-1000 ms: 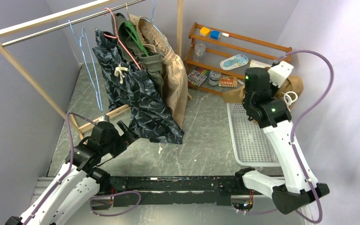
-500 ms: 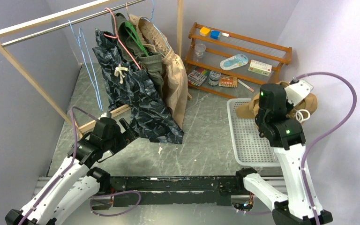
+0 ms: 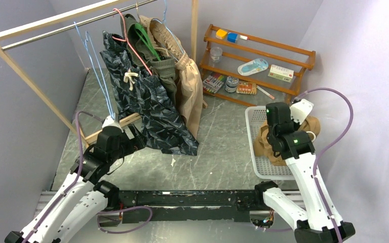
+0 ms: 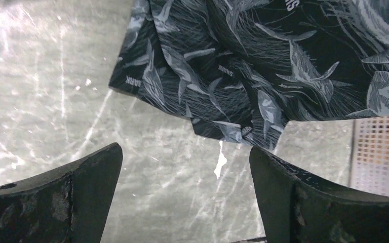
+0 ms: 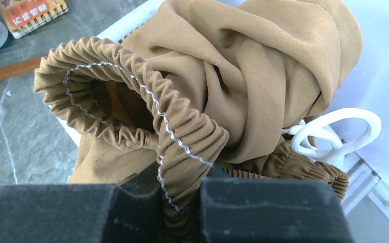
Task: Remove the shorts from the hanger
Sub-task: Place the shorts in the basket.
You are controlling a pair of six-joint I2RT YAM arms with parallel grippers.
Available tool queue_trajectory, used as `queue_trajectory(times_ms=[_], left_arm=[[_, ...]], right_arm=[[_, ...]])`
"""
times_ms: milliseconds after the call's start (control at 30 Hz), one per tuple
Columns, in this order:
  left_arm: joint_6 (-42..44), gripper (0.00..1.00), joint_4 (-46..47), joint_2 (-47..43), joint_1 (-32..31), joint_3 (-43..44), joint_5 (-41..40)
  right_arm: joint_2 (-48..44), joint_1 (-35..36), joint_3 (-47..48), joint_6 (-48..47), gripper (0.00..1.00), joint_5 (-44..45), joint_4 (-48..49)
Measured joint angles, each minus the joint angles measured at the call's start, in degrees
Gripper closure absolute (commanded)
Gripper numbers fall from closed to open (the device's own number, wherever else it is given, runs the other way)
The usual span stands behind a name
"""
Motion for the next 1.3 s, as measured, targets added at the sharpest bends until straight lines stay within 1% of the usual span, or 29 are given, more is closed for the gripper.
queue_trajectory(times_ms=[100, 200, 267, 367, 500, 600, 767, 867, 933, 1067, 1167, 1233, 1300], left_arm=[[5.1, 0.01, 0.3, 0.6, 0.0, 1.3, -1.7], [8.3, 0.01, 0.3, 0.8, 0.0, 3.6, -3.7], [10.1, 0.00, 0.9, 0.0, 0.0, 5.4, -5.7], [13.8, 0.01, 3.9, -2.6, 0.0, 5.7, -7.3], [17.4, 0.01, 5.4, -2.4, 0.0, 5.5, -8.4], [19.2, 0.01, 5.7, 0.3, 0.0, 5.5, -8.3], [20.7, 0.01, 5.8, 4.7, 0.0, 5.5, -8.3], [21.1, 0.01, 5.4, 6.8, 0.0, 5.6, -8.3], [21.2, 0.00, 5.0, 7.6, 0.0, 5.7, -8.3], [21.3, 0.00, 4.5, 8.0, 0.0, 6.0, -8.4], [21.3, 0.00, 4.5, 7.6, 0.0, 6.1, -8.5], [21.4, 0.00, 4.5, 7.3, 0.0, 6.1, -8.5], [21.4, 0.00, 4.5, 7.0, 0.0, 6.1, -8.5]], right_arm=[[1.0, 0.0, -1.9, 0.0, 1.00, -1.7, 1.9], [3.3, -0.4, -3.1, -0.7, 1.00, -2.8, 4.3], [6.2, -1.8, -3.6, -1.1, 1.00, -4.0, 5.5], [11.3, -4.2, -3.8, -1.6, 1.00, -7.7, 7.3], [12.0, -8.5, -4.6, -3.6, 1.00, -14.0, 11.7], [13.6, -10.5, -2.8, -4.9, 1.00, -16.7, 14.1], [20.0, -13.9, 6.1, -6.9, 1.00, -17.1, 18.3], [21.2, -17.0, 6.8, -6.2, 0.99, -16.9, 20.7], [21.0, -18.1, 4.3, -4.7, 0.99, -17.2, 21.8], [20.5, -18.6, -6.5, -1.0, 0.99, -19.3, 24.3], [22.3, -18.7, -12.7, 0.3, 0.99, -21.0, 25.5], [25.3, -18.9, -13.9, 0.4, 0.99, -22.4, 26.3], [28.8, -19.1, -12.9, 0.2, 0.95, -24.0, 27.1]])
